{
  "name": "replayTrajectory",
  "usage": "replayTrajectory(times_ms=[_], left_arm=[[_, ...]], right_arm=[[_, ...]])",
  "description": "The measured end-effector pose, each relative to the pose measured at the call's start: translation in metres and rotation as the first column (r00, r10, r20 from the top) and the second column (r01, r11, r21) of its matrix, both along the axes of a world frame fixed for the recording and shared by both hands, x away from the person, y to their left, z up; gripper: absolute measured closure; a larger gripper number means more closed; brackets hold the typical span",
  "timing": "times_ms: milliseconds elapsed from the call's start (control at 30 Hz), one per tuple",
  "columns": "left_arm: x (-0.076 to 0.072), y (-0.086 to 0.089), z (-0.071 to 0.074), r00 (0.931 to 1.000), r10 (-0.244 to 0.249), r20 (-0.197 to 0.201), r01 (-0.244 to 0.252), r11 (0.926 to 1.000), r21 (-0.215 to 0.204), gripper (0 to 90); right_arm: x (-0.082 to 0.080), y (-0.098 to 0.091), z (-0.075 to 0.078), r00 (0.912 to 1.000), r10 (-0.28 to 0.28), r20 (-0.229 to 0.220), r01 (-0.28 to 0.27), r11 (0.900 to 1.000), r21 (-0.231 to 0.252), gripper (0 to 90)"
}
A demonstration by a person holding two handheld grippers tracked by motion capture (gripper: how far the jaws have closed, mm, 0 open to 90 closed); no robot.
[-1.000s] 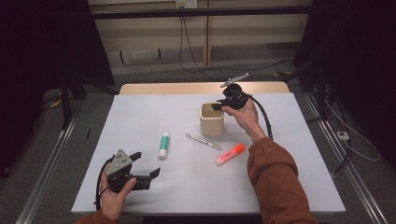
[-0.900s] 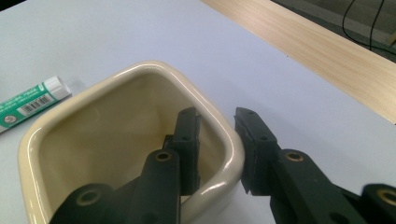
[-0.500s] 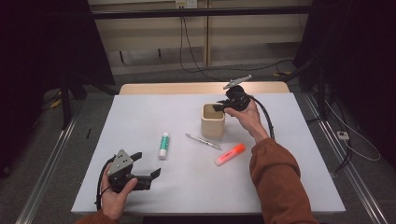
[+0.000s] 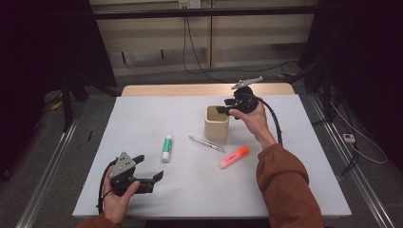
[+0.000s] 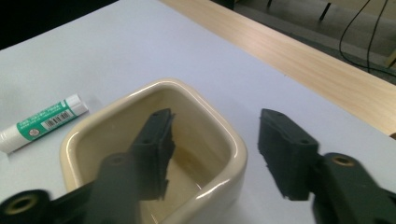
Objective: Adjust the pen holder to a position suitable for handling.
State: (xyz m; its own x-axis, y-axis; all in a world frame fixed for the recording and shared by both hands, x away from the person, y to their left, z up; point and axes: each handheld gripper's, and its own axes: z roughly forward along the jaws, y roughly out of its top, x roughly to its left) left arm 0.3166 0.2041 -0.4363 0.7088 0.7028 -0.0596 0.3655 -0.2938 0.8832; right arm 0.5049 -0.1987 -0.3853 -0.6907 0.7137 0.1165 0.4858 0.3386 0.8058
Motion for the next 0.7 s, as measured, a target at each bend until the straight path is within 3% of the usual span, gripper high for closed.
replayTrajectory(times_ms=[400,567,700], left_arm=[[-0.001,0.000,0.000,0.9998,0.017,-0.007,-0.017,0.9998,-0.007,7.5],[0.000,0.001,0.000,0.9996,0.027,-0.010,-0.027,0.9996,-0.012,7.5],[0.000,0.000,0.000,0.9994,0.032,-0.015,-0.033,0.9994,-0.014,7.5]], right_arm=[[-0.028,-0.009,0.008,0.9985,-0.046,0.028,0.044,0.9956,0.083,17.3],[-0.042,-0.013,0.011,0.9954,-0.082,0.051,0.077,0.9928,0.093,11.4],[-0.054,-0.020,0.008,0.9920,-0.112,0.059,0.103,0.9857,0.133,9.5]])
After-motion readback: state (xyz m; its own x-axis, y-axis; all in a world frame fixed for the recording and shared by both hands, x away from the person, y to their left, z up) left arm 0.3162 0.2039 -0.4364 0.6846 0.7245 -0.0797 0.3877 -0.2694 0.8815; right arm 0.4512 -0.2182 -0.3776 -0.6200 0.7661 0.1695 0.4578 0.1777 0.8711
